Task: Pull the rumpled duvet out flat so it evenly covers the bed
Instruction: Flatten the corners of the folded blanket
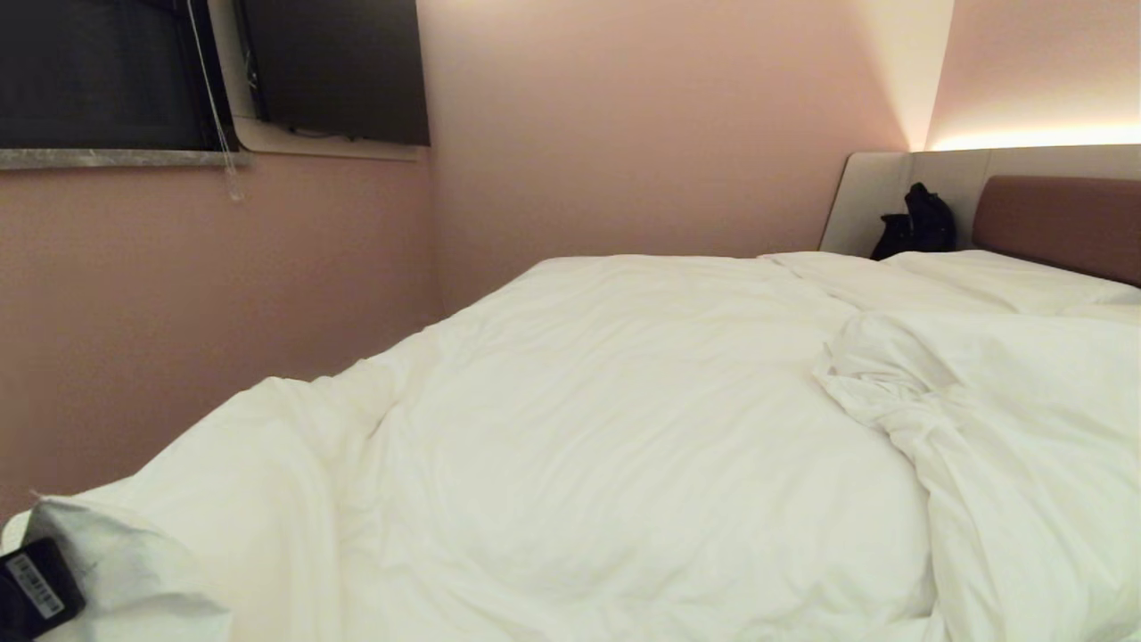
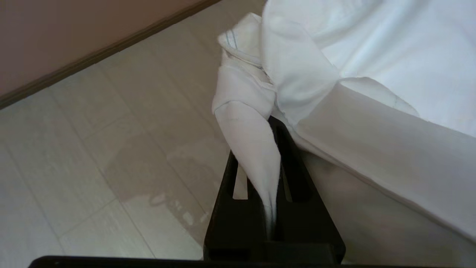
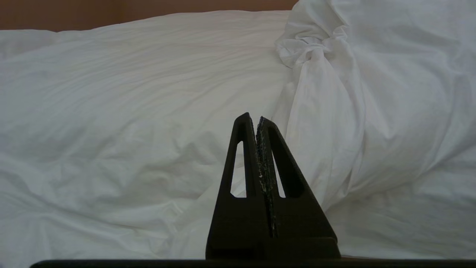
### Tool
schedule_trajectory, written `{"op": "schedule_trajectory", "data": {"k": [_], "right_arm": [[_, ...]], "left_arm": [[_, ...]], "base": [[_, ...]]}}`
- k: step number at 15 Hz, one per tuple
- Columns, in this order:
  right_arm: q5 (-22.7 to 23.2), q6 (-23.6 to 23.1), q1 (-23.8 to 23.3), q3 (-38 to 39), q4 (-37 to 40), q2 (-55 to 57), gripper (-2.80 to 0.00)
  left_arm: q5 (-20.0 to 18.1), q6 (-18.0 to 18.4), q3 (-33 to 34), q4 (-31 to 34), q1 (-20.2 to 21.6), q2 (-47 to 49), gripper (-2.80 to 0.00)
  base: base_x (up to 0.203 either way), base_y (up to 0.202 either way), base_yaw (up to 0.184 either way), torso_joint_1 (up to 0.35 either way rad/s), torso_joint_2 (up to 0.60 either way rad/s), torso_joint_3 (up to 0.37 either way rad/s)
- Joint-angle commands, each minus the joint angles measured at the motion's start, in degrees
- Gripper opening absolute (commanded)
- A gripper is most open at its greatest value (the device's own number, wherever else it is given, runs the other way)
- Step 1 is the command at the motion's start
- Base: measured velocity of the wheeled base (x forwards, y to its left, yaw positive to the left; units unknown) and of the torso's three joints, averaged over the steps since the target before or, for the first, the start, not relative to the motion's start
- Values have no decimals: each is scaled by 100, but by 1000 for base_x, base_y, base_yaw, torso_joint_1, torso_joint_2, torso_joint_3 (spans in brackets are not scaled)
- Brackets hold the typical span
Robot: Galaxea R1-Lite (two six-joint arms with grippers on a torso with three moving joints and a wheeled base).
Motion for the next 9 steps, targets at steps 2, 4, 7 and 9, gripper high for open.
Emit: {"op": "schedule_trajectory", "data": {"k": [2, 4, 7, 9], "right_arm": [[2, -5, 1, 0, 2, 2, -280], [11, 4, 1, 0, 2, 2, -280], [2, 4, 1, 0, 2, 2, -280], [2, 4, 1, 0, 2, 2, -280]], "left_arm": [[32, -24, 151, 5, 252, -146, -280], [32, -19, 92, -3, 520, -115, -280], [24, -48, 109, -18, 721, 154, -280], [31, -111, 122, -165, 730, 463, -280]], "base": [[0, 0, 0, 0, 0, 0], [0, 0, 0, 0, 0, 0], [0, 0, 0, 0, 0, 0], [0, 0, 0, 0, 0, 0]]}}
